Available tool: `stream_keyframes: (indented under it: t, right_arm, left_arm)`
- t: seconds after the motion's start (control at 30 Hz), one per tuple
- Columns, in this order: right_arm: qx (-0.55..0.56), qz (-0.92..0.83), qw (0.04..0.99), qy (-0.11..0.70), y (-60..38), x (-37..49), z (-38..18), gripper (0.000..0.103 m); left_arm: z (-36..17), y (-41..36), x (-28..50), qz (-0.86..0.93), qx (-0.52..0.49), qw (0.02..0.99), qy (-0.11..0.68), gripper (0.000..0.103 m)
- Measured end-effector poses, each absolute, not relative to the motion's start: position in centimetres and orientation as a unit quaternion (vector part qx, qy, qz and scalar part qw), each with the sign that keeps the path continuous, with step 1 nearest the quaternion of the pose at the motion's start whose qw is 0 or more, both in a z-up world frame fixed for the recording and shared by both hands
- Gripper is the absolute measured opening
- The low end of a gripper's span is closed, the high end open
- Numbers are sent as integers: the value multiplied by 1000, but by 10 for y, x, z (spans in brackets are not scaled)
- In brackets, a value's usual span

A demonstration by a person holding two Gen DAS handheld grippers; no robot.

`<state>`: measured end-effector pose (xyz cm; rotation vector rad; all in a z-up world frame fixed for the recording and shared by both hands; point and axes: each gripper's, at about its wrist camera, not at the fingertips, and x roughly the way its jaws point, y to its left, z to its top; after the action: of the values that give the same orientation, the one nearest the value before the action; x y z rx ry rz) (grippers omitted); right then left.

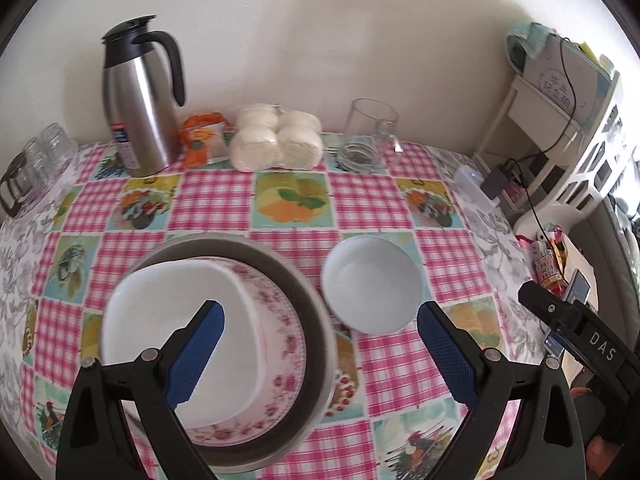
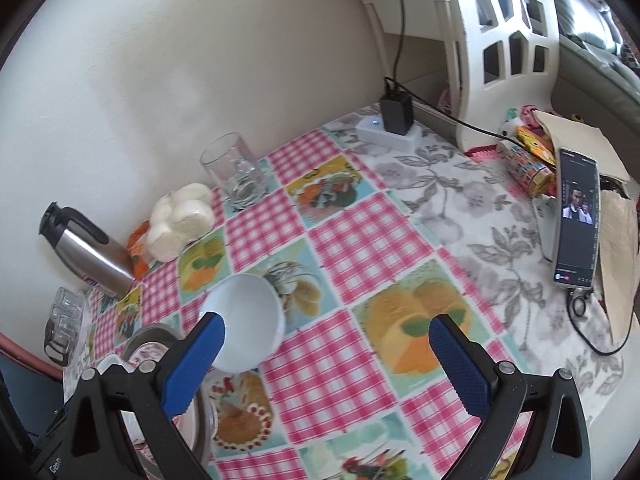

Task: Organize plates and bowls
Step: 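Move both tools toward the round white bowl on the tablecloth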

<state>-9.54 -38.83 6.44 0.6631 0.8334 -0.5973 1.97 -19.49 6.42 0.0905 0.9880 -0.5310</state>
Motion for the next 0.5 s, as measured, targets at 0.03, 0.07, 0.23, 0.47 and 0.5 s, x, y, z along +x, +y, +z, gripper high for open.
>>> stream_keyframes:
  t: [0.03, 0.07, 0.23, 0.47, 0.5]
  right_arm:
    - [312, -282, 818, 392, -390, -96, 63, 103]
    - [311, -284, 818, 392, -393, -97, 63, 103]
    - [309, -284, 817, 395, -401, -95, 55, 103]
    - [308, -285, 814, 401, -413, -89, 39, 103]
    - [308, -287, 813, 402, -414, -88, 36, 103]
  left_arm:
    - [64, -198, 19, -254, 42, 846, 467, 97]
    - [64, -202, 19, -259, 42, 845, 465, 97]
    - [59, -226, 18, -276, 59, 846, 453, 97]
    - [45, -243, 28, -279, 56, 848, 447, 97]
    - [43, -244, 30, -277, 57, 850, 445, 97]
